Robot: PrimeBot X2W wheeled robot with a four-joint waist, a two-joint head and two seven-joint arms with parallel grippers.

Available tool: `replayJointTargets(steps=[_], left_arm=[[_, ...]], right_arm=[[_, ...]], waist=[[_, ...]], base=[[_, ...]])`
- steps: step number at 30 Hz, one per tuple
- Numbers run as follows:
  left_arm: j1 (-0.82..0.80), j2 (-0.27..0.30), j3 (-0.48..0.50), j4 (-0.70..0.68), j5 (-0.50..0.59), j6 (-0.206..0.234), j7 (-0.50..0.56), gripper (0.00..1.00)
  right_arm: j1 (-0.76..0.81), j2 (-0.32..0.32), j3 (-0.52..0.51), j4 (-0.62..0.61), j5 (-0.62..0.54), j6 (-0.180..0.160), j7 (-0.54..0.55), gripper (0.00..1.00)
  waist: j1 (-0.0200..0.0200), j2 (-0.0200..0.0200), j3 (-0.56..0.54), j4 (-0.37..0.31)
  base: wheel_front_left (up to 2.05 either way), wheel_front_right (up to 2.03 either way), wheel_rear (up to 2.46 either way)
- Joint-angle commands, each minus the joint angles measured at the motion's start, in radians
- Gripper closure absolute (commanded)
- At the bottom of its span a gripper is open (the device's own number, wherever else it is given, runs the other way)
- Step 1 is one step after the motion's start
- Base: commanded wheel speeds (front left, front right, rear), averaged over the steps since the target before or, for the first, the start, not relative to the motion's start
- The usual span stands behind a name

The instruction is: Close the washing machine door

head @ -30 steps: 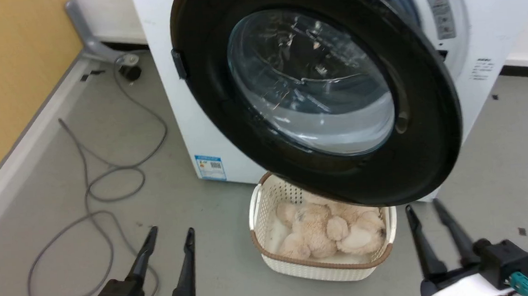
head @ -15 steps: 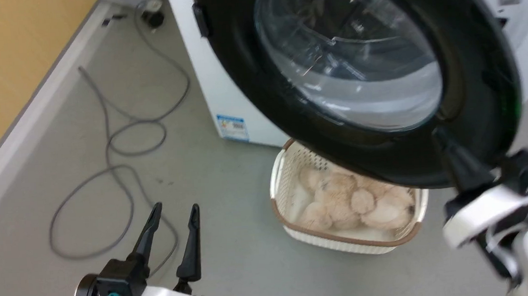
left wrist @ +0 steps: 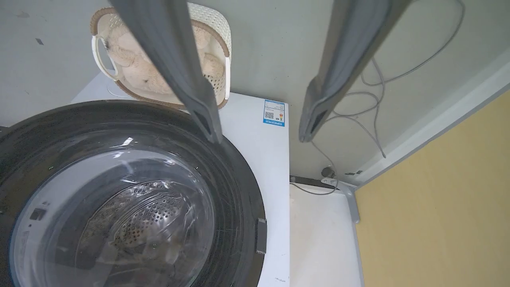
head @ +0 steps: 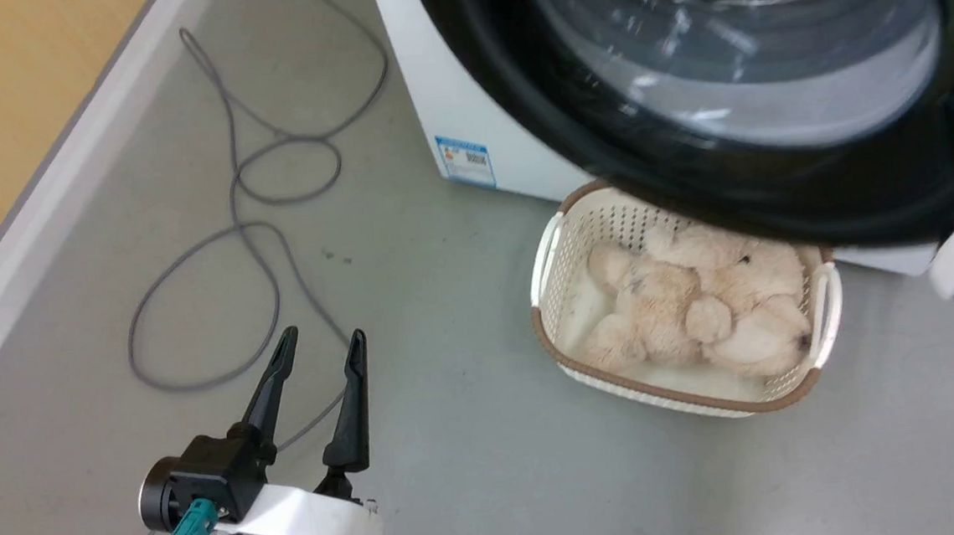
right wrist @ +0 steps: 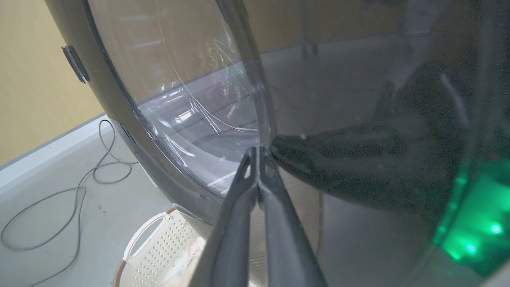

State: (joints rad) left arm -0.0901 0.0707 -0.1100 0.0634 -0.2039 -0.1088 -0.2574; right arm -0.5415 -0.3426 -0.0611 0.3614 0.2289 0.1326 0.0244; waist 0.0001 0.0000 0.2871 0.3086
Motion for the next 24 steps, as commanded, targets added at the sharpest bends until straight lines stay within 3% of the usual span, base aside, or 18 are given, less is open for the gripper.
replayJointTargets(steps=[1, 14, 24], left_arm=[[-0.019, -0.007, 0.004, -0.001, 0.006, -0.005, -0.004, 0.0], [-0.054, -0.019, 0.011, 0.003, -0.002, -0.017, -0.004, 0.0], [-0.039, -0.02, 0.027, 0.009, 0.003, -0.019, -0.004, 0.0]], right_arm=[[-0.047, -0.019, -0.019, 0.026, -0.001, -0.002, 0.008, 1.0], [-0.318, -0.056, -0.172, 0.259, -0.094, -0.002, 0.036, 1.0], [-0.33, -0.021, -0.212, 0.352, -0.115, -0.002, -0.045, 1.0]], waist=[[-0.0001, 0.0, 0.02, 0.012], [-0.0001, 0.0, 0.07, 0.038], [-0.0001, 0.0, 0.02, 0.013]], base=[[0.0, 0.0, 0.0], [0.0, 0.0, 0.0], [0.0, 0.0, 0.0]])
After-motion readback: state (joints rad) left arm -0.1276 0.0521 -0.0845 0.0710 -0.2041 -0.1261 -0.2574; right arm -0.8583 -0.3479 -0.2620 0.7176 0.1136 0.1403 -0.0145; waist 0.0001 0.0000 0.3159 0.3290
